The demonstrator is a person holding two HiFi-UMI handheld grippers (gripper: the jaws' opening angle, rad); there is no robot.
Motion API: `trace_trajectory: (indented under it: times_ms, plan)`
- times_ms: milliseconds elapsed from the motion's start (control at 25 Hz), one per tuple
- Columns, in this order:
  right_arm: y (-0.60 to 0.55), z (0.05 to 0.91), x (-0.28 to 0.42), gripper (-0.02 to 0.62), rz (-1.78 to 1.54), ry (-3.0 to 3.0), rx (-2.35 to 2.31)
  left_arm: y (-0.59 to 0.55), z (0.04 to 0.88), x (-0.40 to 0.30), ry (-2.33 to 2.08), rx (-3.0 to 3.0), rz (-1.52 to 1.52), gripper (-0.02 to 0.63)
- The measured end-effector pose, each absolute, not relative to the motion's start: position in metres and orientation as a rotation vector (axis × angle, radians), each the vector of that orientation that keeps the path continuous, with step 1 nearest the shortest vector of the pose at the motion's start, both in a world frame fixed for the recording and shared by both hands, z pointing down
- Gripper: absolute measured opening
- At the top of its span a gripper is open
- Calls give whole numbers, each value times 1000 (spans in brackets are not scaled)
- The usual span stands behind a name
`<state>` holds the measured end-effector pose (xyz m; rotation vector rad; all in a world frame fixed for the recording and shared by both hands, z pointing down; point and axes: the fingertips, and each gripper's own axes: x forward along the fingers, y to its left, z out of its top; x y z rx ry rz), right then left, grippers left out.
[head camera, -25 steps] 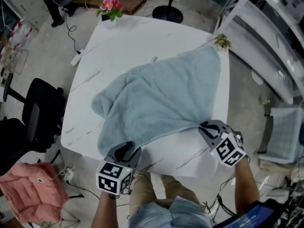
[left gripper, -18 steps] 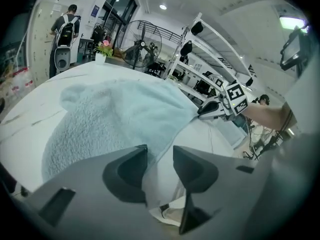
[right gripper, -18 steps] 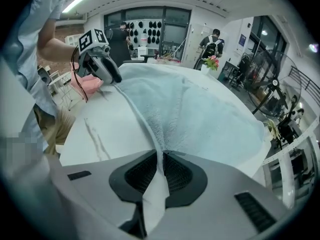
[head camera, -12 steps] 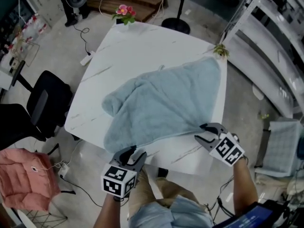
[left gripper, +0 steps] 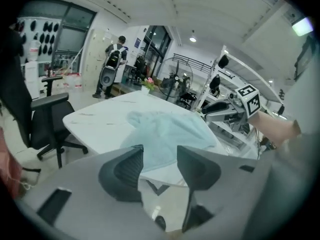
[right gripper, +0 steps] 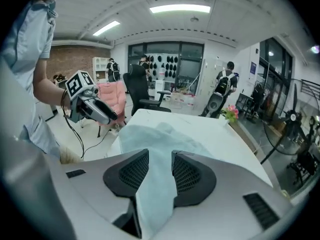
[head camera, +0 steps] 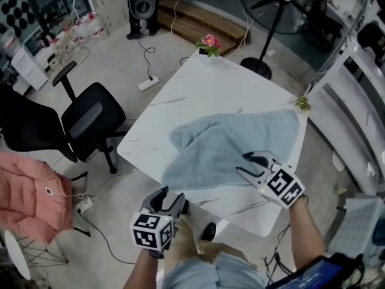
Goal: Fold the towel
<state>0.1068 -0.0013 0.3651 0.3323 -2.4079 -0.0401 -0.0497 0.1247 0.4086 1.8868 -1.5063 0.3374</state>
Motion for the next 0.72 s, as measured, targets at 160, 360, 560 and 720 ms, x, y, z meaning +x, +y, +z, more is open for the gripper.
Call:
trace_trajectory:
  times_ms: [160,360,560,720]
  plan:
    - [-12,358,42,158,-134,-2422,214,124,423,-84,-1572,1762,252,252]
    - [-31,372,-38,158,-211,-2395,66,116,458,-94,-1491,1709,238,267]
    - [-55,407,-103,161,-298,-2313,-93,107,483,-109,-1446,1681,220,265]
    - [-54,446,-131,163,-325,-2207,-302,107,486,-113,-1428,1682,206,201]
